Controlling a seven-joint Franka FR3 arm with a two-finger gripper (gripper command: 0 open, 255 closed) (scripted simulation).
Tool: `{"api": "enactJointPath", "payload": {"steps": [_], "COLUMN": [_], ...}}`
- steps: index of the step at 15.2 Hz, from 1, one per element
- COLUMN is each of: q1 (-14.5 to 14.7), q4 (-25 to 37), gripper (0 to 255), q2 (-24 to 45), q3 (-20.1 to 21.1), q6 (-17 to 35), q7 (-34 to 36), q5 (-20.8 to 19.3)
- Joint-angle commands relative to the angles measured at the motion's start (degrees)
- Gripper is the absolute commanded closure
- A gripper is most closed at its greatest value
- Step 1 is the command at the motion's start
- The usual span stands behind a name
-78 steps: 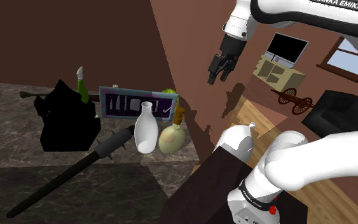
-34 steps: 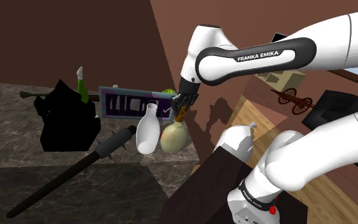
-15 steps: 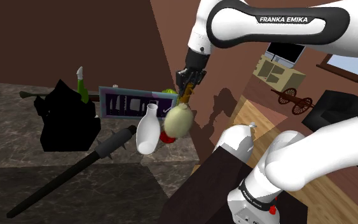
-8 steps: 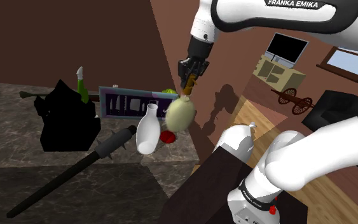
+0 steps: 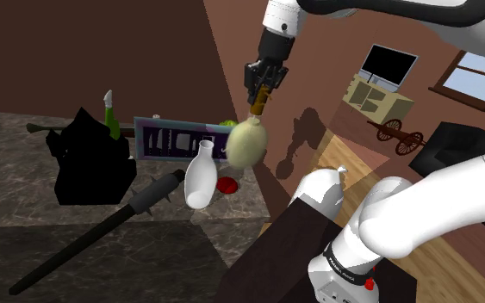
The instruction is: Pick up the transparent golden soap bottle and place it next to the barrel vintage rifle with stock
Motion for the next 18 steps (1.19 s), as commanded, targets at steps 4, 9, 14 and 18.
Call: {"api": "enactJointPath", "payload": {"steps": [4, 9, 14, 18], "q1": [-0.2, -0.3, -0.4, -0.4], "q4": [4.7, 9.7, 15.2, 19.8], "gripper": [255, 255, 255, 255], "q2": [0.9, 2.2, 3.8, 5.4], "q3": [-0.2, -0.3, -0.3, -0.2], "q6": [-3.8, -7.5, -11.3, -14.5], "q7": [-0.2, -0.1, 0.0, 0.1], "q5": [-0.2, -0.4, -0.5, -0.7]}}
